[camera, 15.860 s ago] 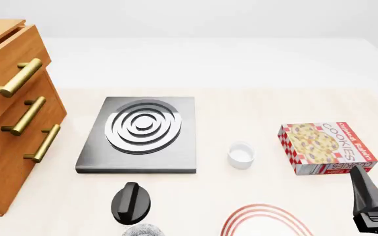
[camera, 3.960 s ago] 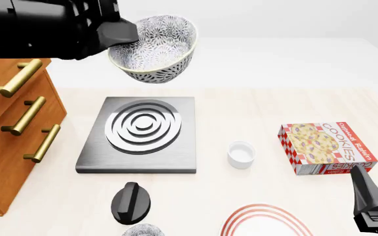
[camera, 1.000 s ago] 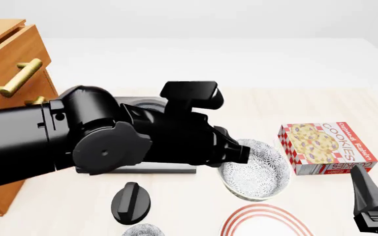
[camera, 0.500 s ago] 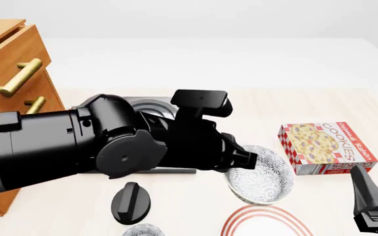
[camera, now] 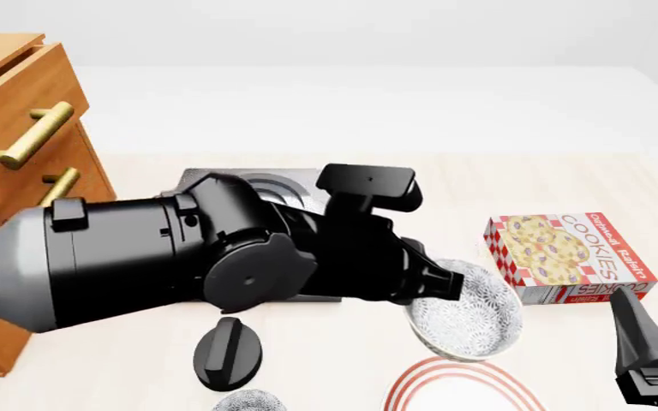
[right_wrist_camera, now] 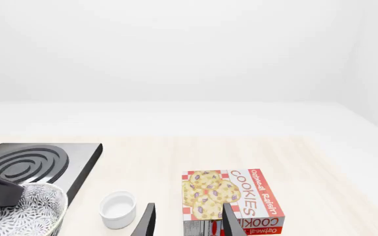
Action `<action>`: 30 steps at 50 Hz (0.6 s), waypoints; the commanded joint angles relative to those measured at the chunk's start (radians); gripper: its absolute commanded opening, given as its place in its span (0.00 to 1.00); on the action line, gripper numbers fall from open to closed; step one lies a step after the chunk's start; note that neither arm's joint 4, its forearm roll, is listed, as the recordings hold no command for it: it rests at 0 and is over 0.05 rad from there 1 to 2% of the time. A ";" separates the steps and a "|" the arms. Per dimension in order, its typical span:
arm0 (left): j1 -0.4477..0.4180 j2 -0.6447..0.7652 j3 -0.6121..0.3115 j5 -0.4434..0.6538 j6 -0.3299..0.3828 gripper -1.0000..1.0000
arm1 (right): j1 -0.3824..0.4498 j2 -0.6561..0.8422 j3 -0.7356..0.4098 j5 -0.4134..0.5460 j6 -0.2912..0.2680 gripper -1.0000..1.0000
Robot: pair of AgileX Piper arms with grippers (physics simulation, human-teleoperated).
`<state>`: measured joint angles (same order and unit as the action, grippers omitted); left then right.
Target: Pick the akita bowl on the wooden cabinet and place it on the plate.
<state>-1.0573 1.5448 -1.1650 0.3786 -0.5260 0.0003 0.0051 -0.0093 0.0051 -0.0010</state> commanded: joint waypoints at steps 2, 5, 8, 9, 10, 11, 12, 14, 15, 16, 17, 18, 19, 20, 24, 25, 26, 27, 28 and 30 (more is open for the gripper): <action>0.002 0.026 -0.001 -0.025 0.000 0.00 | 0.000 0.000 0.000 0.000 0.000 1.00; 0.005 0.034 0.003 -0.032 0.000 0.00 | 0.000 0.000 0.000 0.000 0.000 1.00; 0.004 0.041 0.001 -0.035 -0.003 0.00 | 0.000 0.000 0.000 0.000 0.000 1.00; 0.005 0.045 0.000 -0.037 -0.004 0.00 | 0.000 0.000 0.000 0.000 0.000 1.00; 0.004 0.047 0.000 -0.039 -0.004 0.00 | 0.000 0.000 0.000 0.000 0.000 1.00; 0.004 0.050 0.001 -0.041 -0.005 0.00 | 0.000 0.000 0.000 0.000 0.000 1.00; 0.004 0.055 0.002 -0.044 -0.005 0.00 | 0.000 0.000 0.000 0.000 0.000 1.00; 0.003 0.062 0.002 -0.048 -0.007 0.00 | 0.000 0.000 0.000 0.000 0.000 1.00; 0.002 0.065 0.001 -0.050 -0.008 0.00 | 0.000 0.000 0.000 0.000 0.000 1.00; 0.001 0.068 0.001 -0.051 -0.009 0.00 | 0.000 0.000 0.000 0.000 0.000 1.00; 0.001 0.071 0.000 -0.053 -0.009 0.00 | 0.000 0.000 0.000 0.000 0.000 1.00; 0.000 0.074 -0.001 -0.054 -0.010 0.00 | 0.000 0.000 0.000 0.000 0.000 1.00; -0.001 0.077 -0.001 -0.055 -0.010 0.00 | 0.000 0.000 0.000 0.000 0.000 1.00; -0.001 0.081 -0.001 -0.057 -0.010 0.00 | 0.000 0.000 0.000 0.000 0.000 1.00; -0.004 0.093 -0.002 -0.064 -0.013 0.00 | 0.000 0.000 0.000 0.000 0.000 1.00; -0.006 0.095 -0.003 -0.065 -0.013 0.00 | 0.000 0.000 0.000 0.000 0.000 1.00; -0.007 0.097 -0.004 -0.066 -0.014 0.00 | 0.000 0.000 0.000 0.000 0.000 1.00; -0.009 0.101 -0.004 -0.067 -0.016 0.00 | 0.000 0.000 0.000 0.000 0.000 1.00; -0.011 0.102 -0.004 -0.069 -0.016 0.00 | 0.000 0.000 0.000 0.000 0.000 1.00; -0.015 0.108 -0.005 -0.071 -0.017 0.00 | 0.000 0.000 0.000 0.000 0.000 1.00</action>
<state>-1.0619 1.6297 -1.1627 0.3238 -0.5420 0.0002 0.0051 -0.0093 0.0052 -0.0010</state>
